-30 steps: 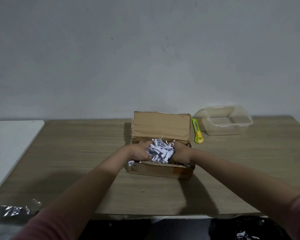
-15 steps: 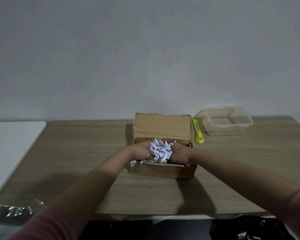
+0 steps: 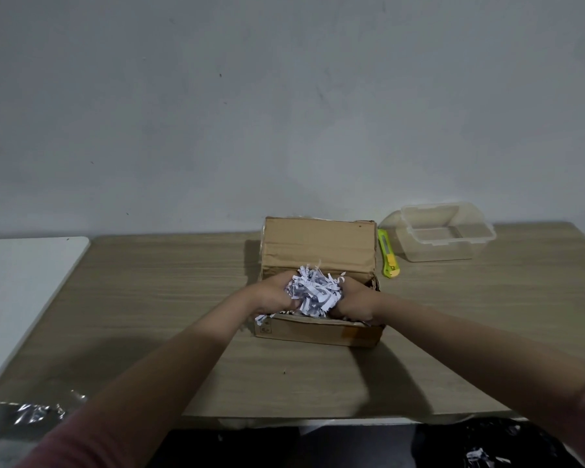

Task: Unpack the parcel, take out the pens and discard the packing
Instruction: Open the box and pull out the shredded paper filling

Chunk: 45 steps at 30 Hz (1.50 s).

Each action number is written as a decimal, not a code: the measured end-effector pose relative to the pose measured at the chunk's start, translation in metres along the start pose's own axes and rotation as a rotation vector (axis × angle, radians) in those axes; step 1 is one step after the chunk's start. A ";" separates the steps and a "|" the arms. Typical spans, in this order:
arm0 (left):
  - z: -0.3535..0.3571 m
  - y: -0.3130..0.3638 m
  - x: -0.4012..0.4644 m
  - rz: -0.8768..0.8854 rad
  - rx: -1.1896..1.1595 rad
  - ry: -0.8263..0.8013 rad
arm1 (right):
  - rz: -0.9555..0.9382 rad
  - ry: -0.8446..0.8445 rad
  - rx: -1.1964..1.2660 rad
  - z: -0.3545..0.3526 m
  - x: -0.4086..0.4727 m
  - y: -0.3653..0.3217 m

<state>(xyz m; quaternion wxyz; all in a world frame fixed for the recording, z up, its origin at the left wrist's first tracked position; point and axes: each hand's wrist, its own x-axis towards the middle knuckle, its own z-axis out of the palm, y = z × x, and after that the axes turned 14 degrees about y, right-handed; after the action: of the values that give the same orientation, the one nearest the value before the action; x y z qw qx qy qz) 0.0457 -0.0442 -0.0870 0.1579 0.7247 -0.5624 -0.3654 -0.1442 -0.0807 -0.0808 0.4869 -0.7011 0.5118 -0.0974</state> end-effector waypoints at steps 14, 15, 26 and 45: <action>-0.023 0.024 -0.011 0.050 -0.138 0.149 | 0.097 0.136 0.048 -0.026 -0.002 -0.032; -0.024 0.027 -0.012 0.044 -0.148 0.161 | 0.119 0.139 0.042 -0.027 -0.002 -0.035; -0.037 0.028 -0.030 -0.034 -0.173 0.231 | 0.059 0.144 0.108 -0.019 -0.005 -0.043; -0.060 0.101 -0.047 0.239 -0.108 0.240 | -0.101 0.293 0.175 -0.085 -0.041 -0.058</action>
<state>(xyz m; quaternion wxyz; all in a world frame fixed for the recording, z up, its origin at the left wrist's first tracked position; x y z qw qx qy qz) 0.0127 -0.0440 0.0354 0.3049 0.6815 -0.6014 -0.2844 -0.1806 -0.0971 0.0226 0.4608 -0.6592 0.5310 -0.2667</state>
